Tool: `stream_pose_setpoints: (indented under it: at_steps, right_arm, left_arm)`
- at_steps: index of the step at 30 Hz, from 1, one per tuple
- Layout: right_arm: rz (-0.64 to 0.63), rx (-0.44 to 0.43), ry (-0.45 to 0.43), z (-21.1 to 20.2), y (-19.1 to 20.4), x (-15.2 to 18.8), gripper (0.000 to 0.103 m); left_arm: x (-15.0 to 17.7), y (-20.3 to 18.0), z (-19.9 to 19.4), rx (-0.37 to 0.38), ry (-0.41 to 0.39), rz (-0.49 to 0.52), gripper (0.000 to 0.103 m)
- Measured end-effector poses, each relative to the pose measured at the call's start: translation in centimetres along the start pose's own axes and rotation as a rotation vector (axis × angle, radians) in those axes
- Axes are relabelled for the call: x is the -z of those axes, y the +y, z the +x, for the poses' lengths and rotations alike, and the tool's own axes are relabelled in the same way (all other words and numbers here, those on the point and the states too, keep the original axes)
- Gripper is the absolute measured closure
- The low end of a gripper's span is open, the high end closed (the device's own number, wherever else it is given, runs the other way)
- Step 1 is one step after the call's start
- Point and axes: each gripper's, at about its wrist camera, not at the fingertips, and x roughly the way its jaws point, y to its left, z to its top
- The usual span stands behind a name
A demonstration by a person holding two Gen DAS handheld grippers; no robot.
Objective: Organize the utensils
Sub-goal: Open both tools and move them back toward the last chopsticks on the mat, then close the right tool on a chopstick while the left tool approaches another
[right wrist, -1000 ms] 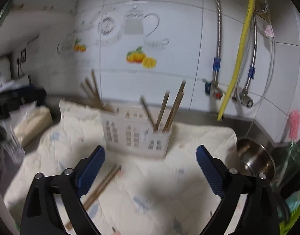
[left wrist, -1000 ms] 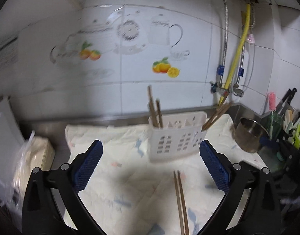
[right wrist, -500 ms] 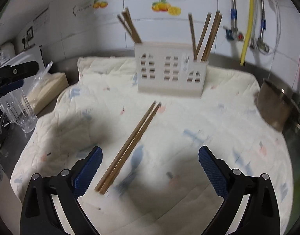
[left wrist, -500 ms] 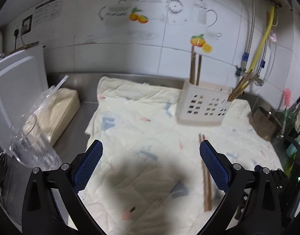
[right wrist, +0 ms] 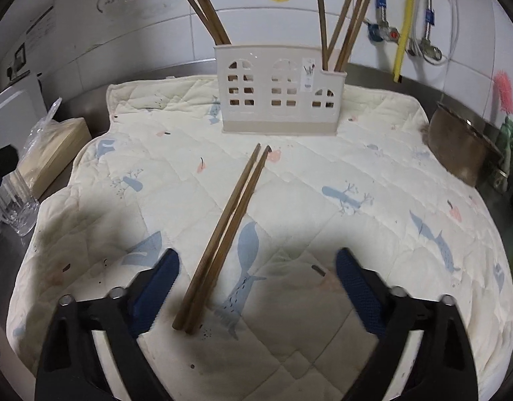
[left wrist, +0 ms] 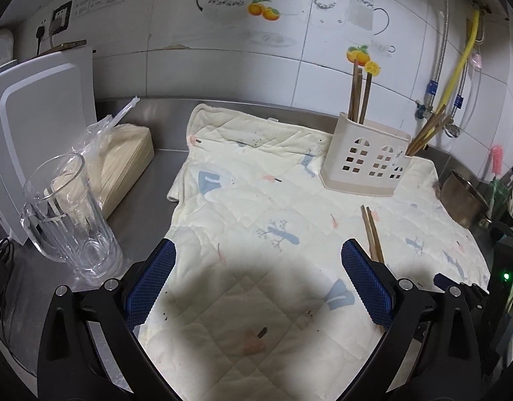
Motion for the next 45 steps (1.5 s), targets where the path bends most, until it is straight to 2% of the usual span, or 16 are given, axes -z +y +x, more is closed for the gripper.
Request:
stream_pose_setpoints:
  at_steps: [2,6,9,20,24,26,40,45]
  right_arm:
    - [0.022,-0.005,0.018,0.4,-0.1,0.1,0.026]
    - [0.066,-0.018,0.032,0.7,-0.3,0.3,0.045]
    - [0.080,-0.033,0.039,0.8,-0.1,0.3,0.056]
    - [0.104,-0.070,0.074,1.9,1.2,0.2,0.078]
    - [0.112,-0.083,0.090,2.3,1.2,0.2,0.091]
    - [0.110,-0.087,0.096,2.4,1.4,0.2,0.093]
    - [0.098,-0.046,0.117,3.4,2.1,0.1,0.093]
    - [0.119,-0.067,0.111,3.1,1.3,0.1,0.094]
  left_arm:
    - [0.1,0.3,0.1,0.004,0.004,-0.008,0.005]
    - [0.5,0.9,0.2,0.009,0.011,-0.017,0.005]
    - [0.7,1.2,0.4,0.019,0.019,-0.028,0.005]
    - [1.3,1.2,0.9,0.026,0.040,-0.017,0.005]
    - [1.4,1.5,1.1,0.023,0.047,-0.025,0.005]
    - [1.5,1.5,1.2,0.022,0.050,-0.024,0.005]
    - [1.7,1.1,1.1,0.024,0.056,-0.020,0.005]
    - [2.0,0.3,1.2,0.040,0.068,-0.007,0.005]
